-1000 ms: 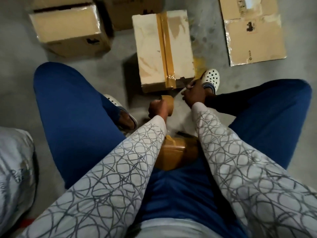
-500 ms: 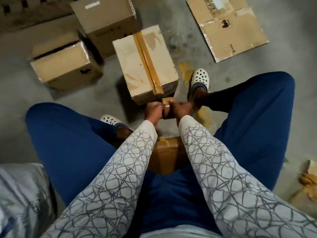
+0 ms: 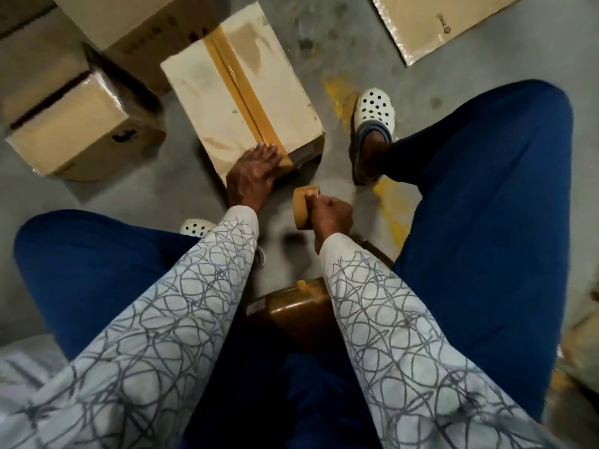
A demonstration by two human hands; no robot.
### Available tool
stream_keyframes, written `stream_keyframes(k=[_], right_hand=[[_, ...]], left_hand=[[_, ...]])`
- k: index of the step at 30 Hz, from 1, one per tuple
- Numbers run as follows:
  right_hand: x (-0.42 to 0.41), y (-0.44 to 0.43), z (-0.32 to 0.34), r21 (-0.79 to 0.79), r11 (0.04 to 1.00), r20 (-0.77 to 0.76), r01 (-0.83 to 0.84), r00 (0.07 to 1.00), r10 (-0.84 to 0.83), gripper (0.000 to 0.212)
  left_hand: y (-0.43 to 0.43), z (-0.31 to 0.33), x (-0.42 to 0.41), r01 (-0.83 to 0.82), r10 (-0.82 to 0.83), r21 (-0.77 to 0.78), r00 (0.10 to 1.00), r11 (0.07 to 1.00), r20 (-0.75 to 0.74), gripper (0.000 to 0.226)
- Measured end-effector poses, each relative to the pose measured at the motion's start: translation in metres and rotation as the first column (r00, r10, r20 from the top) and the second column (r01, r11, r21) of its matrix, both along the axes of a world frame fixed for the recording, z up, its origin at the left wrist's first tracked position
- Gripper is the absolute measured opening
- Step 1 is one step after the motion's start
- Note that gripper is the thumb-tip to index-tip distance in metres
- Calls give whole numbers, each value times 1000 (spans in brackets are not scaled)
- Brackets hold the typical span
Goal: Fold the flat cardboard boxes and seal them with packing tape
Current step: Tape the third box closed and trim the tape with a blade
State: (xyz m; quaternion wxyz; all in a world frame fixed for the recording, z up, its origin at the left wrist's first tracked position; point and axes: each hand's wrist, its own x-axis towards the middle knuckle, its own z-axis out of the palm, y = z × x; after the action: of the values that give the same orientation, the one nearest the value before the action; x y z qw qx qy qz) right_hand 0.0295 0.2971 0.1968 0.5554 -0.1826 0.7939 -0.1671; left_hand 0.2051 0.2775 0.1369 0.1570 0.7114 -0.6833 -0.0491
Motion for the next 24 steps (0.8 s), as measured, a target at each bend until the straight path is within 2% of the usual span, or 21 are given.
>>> stream_keyframes(k=[2,4,7,9,11,13,15,17,19,21,22,24], right_hand=[[2,1,-4,7,1000,-12,2,1000,-2,32],[5,-2,-4,17,1000,-40,-21,999,22,33],[12,-9,-1,-4,999,-60,-54,997,54,31],[13,-12,1,-19,998,-69,-62,996,60,28],[14,-11,1,-19,998,-44,-62,997,61,27],[15,-6,3,-29,998,-36,-61,998,60,28],[13,1,6,-41,997,-49,-62,997,60,29],[12,8,15,-47,995,-49,-88,995,85,31],[9,13,24,-45,990,-59,-130,990,127,32],[5,21,36,-59,986,-54,-155,987,152,32],[3,25,43,-74,985,-46,-155,987,152,32],[3,32,52,-91,982,-33,-168,986,165,33]], left_hand=[[-1,-4,3,17,-17,-65,1000,998,3,35],[-8,-2,-2,23,-25,-67,999,998,-29,30],[-17,8,-11,36,-31,-39,993,999,114,25],[-20,22,-19,47,-42,-32,989,998,140,44],[-15,27,-23,9,-5,-64,997,998,74,62],[-11,25,-18,23,-16,-131,999,991,51,50],[-10,22,-12,68,-53,-132,992,989,114,20],[-11,26,-11,136,-123,-44,966,990,227,9],[-21,38,-15,175,-194,95,943,980,269,15],[-24,45,-14,134,-170,167,959,977,227,22],[-22,48,-12,75,-101,175,985,982,140,27],[-9,51,-3,-149,164,155,983,977,-87,33]])
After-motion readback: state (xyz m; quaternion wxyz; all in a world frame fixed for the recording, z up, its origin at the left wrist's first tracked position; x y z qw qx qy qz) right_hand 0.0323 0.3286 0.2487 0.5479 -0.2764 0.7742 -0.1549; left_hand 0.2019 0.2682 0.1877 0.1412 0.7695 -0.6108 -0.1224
